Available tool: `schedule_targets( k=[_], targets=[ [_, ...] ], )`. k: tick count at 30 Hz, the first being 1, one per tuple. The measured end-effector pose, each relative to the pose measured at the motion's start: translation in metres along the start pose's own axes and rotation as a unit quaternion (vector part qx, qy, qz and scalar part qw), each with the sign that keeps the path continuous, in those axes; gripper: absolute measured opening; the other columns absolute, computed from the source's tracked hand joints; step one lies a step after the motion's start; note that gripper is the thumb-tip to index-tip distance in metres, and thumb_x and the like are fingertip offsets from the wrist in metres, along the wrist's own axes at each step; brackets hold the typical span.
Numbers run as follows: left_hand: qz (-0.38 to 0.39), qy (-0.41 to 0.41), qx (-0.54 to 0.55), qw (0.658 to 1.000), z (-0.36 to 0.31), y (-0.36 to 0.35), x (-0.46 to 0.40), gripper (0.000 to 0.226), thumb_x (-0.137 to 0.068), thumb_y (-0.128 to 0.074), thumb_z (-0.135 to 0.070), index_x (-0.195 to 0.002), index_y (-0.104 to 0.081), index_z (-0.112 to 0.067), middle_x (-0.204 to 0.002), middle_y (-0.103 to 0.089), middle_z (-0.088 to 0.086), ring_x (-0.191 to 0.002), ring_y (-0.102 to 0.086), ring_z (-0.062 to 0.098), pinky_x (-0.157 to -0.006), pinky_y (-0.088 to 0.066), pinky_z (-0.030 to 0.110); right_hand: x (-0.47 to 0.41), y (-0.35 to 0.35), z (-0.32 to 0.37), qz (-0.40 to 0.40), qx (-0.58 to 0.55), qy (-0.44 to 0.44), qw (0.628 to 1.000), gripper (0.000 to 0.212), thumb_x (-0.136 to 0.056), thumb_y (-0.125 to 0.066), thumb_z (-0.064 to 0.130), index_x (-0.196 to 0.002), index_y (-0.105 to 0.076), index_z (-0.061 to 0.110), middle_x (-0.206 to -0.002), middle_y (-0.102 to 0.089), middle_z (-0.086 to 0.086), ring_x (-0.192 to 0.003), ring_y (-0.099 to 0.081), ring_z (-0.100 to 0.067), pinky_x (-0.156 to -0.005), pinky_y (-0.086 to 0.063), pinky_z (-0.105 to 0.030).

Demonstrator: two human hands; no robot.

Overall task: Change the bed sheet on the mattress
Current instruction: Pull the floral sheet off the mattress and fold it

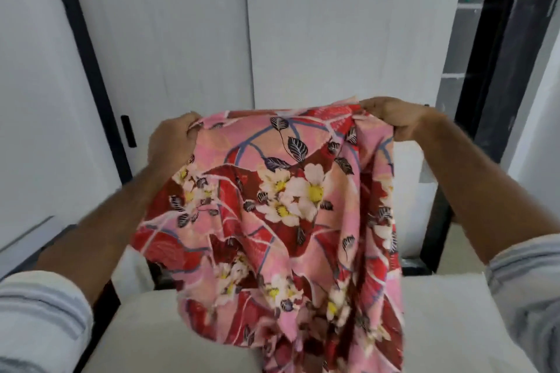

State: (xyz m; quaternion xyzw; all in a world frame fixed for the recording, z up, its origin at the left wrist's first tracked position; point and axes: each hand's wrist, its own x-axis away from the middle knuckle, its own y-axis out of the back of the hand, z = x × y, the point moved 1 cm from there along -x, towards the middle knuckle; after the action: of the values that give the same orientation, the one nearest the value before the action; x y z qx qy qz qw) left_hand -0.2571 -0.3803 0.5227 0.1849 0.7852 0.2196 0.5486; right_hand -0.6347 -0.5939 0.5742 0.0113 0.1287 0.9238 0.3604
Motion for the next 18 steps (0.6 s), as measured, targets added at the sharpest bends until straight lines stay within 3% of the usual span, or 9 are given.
schedule_targets(
  k=[3, 5, 7, 9, 11, 13, 16, 18],
  targets=[
    [0.117, -0.015, -0.026, 0.993, 0.012, 0.022, -0.018, 0.018, -0.100, -0.060, -0.019, -0.111, -0.073, -0.013, -0.099, -0.075, 0.011, -0.084, -0.069, 0.028, -0.082, -0.056, 0.044, -0.021, -0.005, -0.012, -0.121, 0.199, -0.042, 0.971, 0.017, -0.102, -0.051, 0.011, -0.109, -0.065, 0.015, -0.109, -0.065, -0.008, -0.092, -0.066, -0.016, -0.082, -0.053, -0.027],
    [0.166, 0.013, -0.043, 0.985, 0.013, 0.021, -0.018, 0.020, -0.099, -0.059, -0.017, -0.109, -0.074, -0.007, -0.103, -0.073, 0.014, -0.089, -0.066, 0.028, -0.086, -0.054, 0.041, -0.039, -0.017, -0.039, -0.248, 0.270, -0.047, 0.929, 0.023, -0.099, -0.057, 0.016, -0.120, -0.064, 0.008, -0.124, -0.063, -0.016, -0.113, -0.061, -0.029, -0.094, -0.047, -0.033],
    [0.180, 0.057, -0.057, 0.980, 0.013, 0.015, -0.011, 0.021, -0.098, -0.058, -0.013, -0.103, -0.075, -0.002, -0.098, -0.073, 0.016, -0.087, -0.066, 0.029, -0.082, -0.055, 0.041, -0.046, -0.038, -0.062, -0.329, 0.198, -0.030, 0.923, 0.039, -0.098, -0.059, 0.015, -0.134, -0.054, 0.002, -0.135, -0.058, -0.018, -0.125, -0.055, -0.031, -0.097, -0.043, -0.030],
    [0.186, 0.095, -0.060, 0.976, 0.015, 0.009, -0.003, 0.021, -0.092, -0.058, -0.009, -0.093, -0.076, 0.002, -0.089, -0.073, 0.018, -0.083, -0.067, 0.033, -0.078, -0.057, 0.044, -0.048, -0.060, -0.072, -0.365, 0.073, 0.005, 0.928, 0.040, -0.097, -0.058, 0.012, -0.135, -0.052, 0.002, -0.114, -0.068, -0.010, -0.104, -0.065, -0.022, -0.082, -0.047, -0.024],
    [0.189, 0.119, -0.044, 0.974, 0.015, 0.004, 0.006, 0.020, -0.087, -0.059, -0.008, -0.083, -0.076, 0.002, -0.081, -0.072, 0.019, -0.079, -0.068, 0.034, -0.074, -0.057, 0.045, -0.048, -0.086, -0.071, -0.341, -0.015, 0.045, 0.939, 0.039, -0.095, -0.058, 0.008, -0.133, -0.051, 0.002, -0.081, -0.070, -0.001, -0.072, -0.065, -0.009, -0.066, -0.051, -0.023],
    [0.197, 0.124, -0.019, 0.972, 0.006, -0.002, 0.013, 0.021, -0.085, -0.058, -0.008, -0.076, -0.074, 0.002, -0.074, -0.070, 0.019, -0.074, -0.067, 0.033, -0.070, -0.054, 0.042, -0.044, -0.120, -0.061, -0.251, -0.053, 0.086, 0.963, 0.038, -0.095, -0.058, 0.003, -0.132, -0.051, 0.002, -0.068, -0.069, 0.000, -0.057, -0.062, -0.005, -0.057, -0.050, -0.020],
    [0.208, 0.095, 0.018, 0.973, -0.023, -0.016, 0.025, 0.026, -0.080, -0.057, -0.015, -0.058, -0.061, -0.004, -0.058, -0.058, 0.011, -0.063, -0.059, 0.027, -0.060, -0.042, 0.036, -0.042, -0.170, -0.052, -0.033, 0.013, 0.093, 0.995, 0.058, -0.086, -0.068, 0.010, -0.139, -0.046, 0.014, -0.088, -0.073, -0.006, -0.072, -0.065, -0.008, -0.072, -0.051, -0.024],
    [0.207, 0.047, 0.040, 0.976, -0.045, -0.023, 0.029, 0.025, -0.079, -0.057, -0.024, -0.065, -0.067, -0.006, -0.064, -0.065, 0.009, -0.068, -0.063, 0.024, -0.063, -0.045, 0.038, -0.044, -0.197, -0.056, 0.066, 0.120, 0.060, 0.989, 0.060, -0.083, -0.073, 0.019, -0.138, -0.051, 0.016, -0.117, -0.069, -0.012, -0.098, -0.068, -0.019, -0.088, -0.055, -0.035]
  ],
)
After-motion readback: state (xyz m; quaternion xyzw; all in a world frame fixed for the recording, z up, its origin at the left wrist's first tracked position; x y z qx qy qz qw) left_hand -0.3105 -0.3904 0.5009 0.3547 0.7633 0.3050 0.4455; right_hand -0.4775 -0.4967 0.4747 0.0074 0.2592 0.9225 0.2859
